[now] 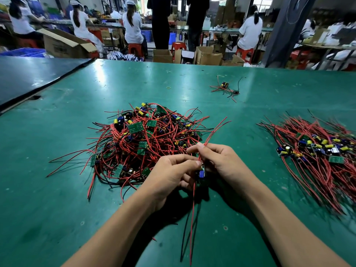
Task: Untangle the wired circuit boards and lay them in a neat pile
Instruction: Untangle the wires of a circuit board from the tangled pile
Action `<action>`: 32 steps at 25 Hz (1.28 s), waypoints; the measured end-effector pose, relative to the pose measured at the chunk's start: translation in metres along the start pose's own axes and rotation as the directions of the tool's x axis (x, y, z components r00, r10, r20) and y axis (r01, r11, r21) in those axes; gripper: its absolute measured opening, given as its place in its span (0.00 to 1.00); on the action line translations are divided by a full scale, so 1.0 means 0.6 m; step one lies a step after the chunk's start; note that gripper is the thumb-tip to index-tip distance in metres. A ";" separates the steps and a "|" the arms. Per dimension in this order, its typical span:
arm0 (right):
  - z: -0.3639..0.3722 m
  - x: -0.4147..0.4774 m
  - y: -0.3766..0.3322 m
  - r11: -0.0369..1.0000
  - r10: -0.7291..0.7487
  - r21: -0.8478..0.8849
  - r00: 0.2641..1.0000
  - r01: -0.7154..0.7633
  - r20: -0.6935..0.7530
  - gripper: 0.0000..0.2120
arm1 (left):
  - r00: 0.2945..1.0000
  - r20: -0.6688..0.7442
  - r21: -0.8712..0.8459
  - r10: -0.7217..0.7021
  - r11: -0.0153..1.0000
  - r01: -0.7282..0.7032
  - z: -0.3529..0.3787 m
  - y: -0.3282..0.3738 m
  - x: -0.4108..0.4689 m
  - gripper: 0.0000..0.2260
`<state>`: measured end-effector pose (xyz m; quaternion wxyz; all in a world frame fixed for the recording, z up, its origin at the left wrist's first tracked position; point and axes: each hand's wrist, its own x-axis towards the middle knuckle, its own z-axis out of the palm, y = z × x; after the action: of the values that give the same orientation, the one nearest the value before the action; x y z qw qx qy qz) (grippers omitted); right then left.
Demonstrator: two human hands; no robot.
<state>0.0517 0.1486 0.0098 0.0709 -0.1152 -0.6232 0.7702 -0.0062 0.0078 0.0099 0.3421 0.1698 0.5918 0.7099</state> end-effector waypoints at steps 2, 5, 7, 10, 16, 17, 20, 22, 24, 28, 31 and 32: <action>0.004 0.000 -0.002 1.000 0.011 0.011 1.000 -0.011 0.028 0.15 | 0.999 -0.030 0.043 0.045 0.998 -0.043 0.000 -0.005 0.001 0.05; 0.007 -0.002 -0.005 0.999 0.048 0.018 0.995 -0.050 0.086 0.18 | 0.988 -0.073 0.077 0.134 0.989 -0.128 0.001 -0.014 0.003 0.06; 0.009 0.002 0.004 0.997 0.057 -0.046 0.996 -0.054 0.066 0.20 | 0.982 -0.058 0.111 0.182 0.978 -0.175 0.001 -0.018 0.004 0.07; 0.005 0.005 0.017 0.974 0.024 -0.224 0.999 -0.013 0.046 0.24 | 0.981 -0.015 0.193 0.193 0.963 -0.186 -0.004 -0.020 0.004 0.08; -0.041 0.014 -0.001 0.718 -0.071 -0.692 0.997 0.070 0.027 0.19 | 0.989 0.058 0.321 0.140 0.935 -0.151 -0.005 -0.023 0.004 0.08; -0.046 0.016 -0.002 0.697 -0.107 -0.714 0.994 0.069 -0.008 0.17 | 0.987 0.062 0.357 0.146 0.920 -0.159 -0.004 -0.023 0.004 0.08; -0.049 0.021 0.002 0.647 -0.244 -0.756 0.966 0.098 -0.084 0.16 | 0.988 0.066 0.373 0.143 0.914 -0.157 -0.003 -0.020 0.004 0.07; -0.036 0.022 0.009 0.709 -0.277 -0.696 0.952 0.109 -0.133 0.19 | 0.993 0.038 0.314 0.113 0.942 -0.120 0.000 -0.019 0.005 0.07; -0.020 0.022 0.016 0.873 -0.189 -0.480 0.968 0.089 -0.165 0.24 | 0.995 0.014 0.260 0.095 0.961 -0.095 0.004 -0.019 0.003 0.08; -0.010 0.012 0.018 0.989 0.063 -0.132 0.998 -0.059 0.029 0.19 | 0.992 -0.005 0.238 0.127 0.964 -0.122 0.004 -0.020 0.002 0.09; -0.017 0.010 0.016 0.988 0.121 -0.116 0.976 -0.101 0.181 0.17 | 0.989 0.023 0.235 0.149 0.960 -0.150 0.003 -0.018 0.001 0.09; -0.022 0.011 0.014 0.983 0.120 -0.162 0.976 -0.090 0.181 0.19 | 0.989 0.038 0.228 0.143 0.962 -0.148 0.003 -0.017 0.000 0.09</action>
<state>0.0493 0.1611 -0.0017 -0.0389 -0.0791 -0.6774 0.7303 -0.0020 0.0098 0.0004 0.2733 0.2588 0.6522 0.6580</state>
